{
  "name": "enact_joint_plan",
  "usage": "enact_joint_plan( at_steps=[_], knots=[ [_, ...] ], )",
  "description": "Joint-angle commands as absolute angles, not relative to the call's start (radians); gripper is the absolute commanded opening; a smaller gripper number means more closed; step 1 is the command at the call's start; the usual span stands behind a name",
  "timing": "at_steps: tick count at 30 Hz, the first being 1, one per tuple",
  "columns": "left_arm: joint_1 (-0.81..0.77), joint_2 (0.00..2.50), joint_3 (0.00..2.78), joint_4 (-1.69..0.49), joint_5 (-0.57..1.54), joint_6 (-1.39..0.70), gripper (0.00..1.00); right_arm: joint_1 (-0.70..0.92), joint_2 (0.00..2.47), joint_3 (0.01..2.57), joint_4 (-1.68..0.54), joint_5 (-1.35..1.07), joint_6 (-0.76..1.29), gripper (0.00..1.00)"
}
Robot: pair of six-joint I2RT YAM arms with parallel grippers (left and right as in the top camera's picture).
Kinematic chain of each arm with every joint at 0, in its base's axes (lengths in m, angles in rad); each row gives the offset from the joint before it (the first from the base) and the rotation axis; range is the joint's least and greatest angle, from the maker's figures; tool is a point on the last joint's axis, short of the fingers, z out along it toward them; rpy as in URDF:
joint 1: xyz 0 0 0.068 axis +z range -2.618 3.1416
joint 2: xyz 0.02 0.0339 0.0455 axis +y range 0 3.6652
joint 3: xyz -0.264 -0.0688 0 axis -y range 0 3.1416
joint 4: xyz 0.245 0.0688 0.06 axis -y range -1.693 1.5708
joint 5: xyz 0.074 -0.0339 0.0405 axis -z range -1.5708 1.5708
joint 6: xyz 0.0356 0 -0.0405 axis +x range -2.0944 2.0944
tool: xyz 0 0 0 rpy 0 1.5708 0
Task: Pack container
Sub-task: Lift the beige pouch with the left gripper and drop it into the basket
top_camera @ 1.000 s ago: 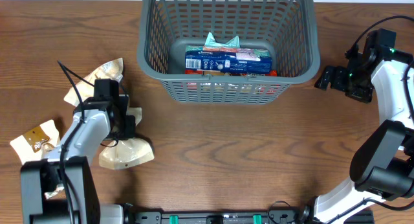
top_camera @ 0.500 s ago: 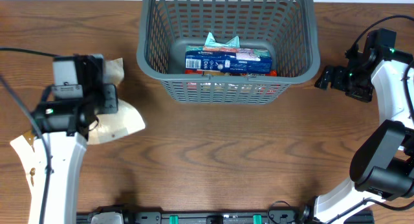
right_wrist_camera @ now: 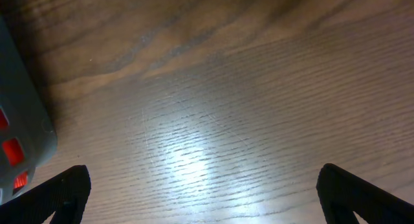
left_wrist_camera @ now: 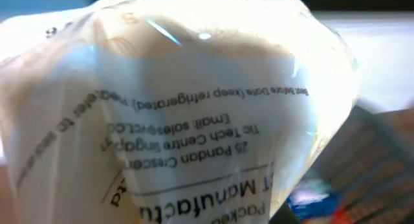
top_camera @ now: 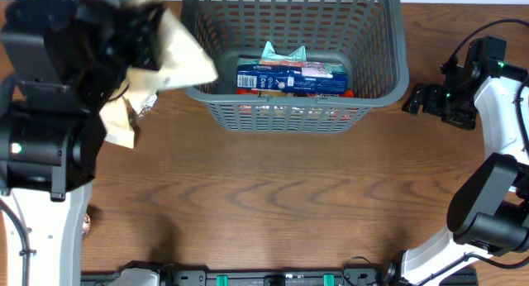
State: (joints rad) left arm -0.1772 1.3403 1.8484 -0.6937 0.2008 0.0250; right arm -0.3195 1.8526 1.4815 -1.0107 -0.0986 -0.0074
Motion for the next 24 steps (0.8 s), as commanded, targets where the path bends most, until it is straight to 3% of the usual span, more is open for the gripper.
enact_joint_plan(
  at_steps=[1, 5, 12, 24],
  knots=[
    [-0.270, 1.444, 1.932, -0.660, 0.316, 0.153, 0.06, -0.313, 1.851, 1.478, -1.009, -0.105, -0.016, 0.99],
    [-0.368, 1.553, 1.956, -0.630, 0.488, 0.446, 0.06, -0.313, 1.851, 1.478, -1.010, -0.105, -0.016, 0.99],
    [-0.407, 1.758, 1.956, -0.714, 0.490, 0.737, 0.06, -0.313, 1.851, 1.478, -1.021, -0.106, -0.016, 0.99],
    [-0.406, 2.053, 1.953, -0.781, 0.478, 0.811, 0.06, -0.313, 1.851, 1.478, -1.048, -0.106, -0.016, 0.99]
  ],
)
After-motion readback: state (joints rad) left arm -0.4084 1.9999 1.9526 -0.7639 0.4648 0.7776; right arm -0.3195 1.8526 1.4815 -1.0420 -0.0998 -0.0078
